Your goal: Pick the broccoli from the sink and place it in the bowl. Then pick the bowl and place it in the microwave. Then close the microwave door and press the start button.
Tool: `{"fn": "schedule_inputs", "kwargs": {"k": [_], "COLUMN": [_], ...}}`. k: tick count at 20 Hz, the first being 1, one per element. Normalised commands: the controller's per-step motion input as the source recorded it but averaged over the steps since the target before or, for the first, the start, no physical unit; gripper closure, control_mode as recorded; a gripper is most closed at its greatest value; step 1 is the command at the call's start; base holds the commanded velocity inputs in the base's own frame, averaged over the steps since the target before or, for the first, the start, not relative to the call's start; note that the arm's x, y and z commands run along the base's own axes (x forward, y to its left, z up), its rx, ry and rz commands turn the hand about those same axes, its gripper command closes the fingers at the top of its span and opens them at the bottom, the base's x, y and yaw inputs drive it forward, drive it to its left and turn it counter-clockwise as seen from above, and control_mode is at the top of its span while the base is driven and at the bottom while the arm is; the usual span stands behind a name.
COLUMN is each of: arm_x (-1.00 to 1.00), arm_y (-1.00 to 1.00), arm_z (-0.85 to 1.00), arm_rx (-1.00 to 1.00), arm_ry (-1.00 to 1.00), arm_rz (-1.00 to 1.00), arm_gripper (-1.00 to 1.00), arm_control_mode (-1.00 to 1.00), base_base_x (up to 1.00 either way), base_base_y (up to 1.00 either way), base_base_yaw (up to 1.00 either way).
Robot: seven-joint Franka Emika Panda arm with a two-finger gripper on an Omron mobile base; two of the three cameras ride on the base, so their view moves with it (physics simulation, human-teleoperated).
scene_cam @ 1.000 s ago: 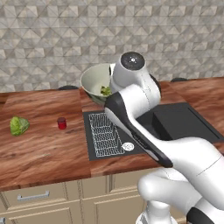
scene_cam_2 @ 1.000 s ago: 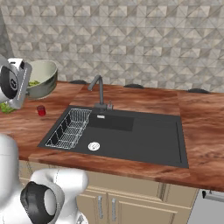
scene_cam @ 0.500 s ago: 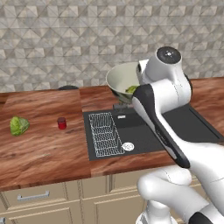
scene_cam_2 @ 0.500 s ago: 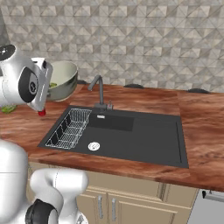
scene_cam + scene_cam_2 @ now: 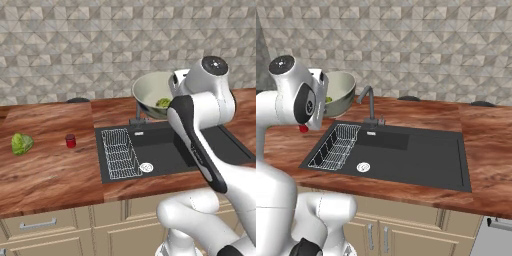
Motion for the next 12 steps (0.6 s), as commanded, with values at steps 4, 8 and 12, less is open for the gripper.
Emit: {"fn": "schedule_inputs", "kwargs": {"k": [4, 8, 12], "arm_x": [0.0, 0.0, 0.0], "arm_y": [0.0, 0.0, 0.0], "arm_z": [0.0, 0.0, 0.0], "arm_rx": [-0.02, -0.03, -0.05], "arm_ry": [0.0, 0.0, 0.0], "arm_rz": [0.0, 0.0, 0.0], "arm_gripper": [1.0, 1.0, 1.0], "arm_control_mode": [-1.0, -1.0, -1.0], "base_base_x": [0.0, 0.0, 0.0], "base_base_y": [0.0, 0.0, 0.0], "base_base_yaw": [0.0, 0.0, 0.0]}}
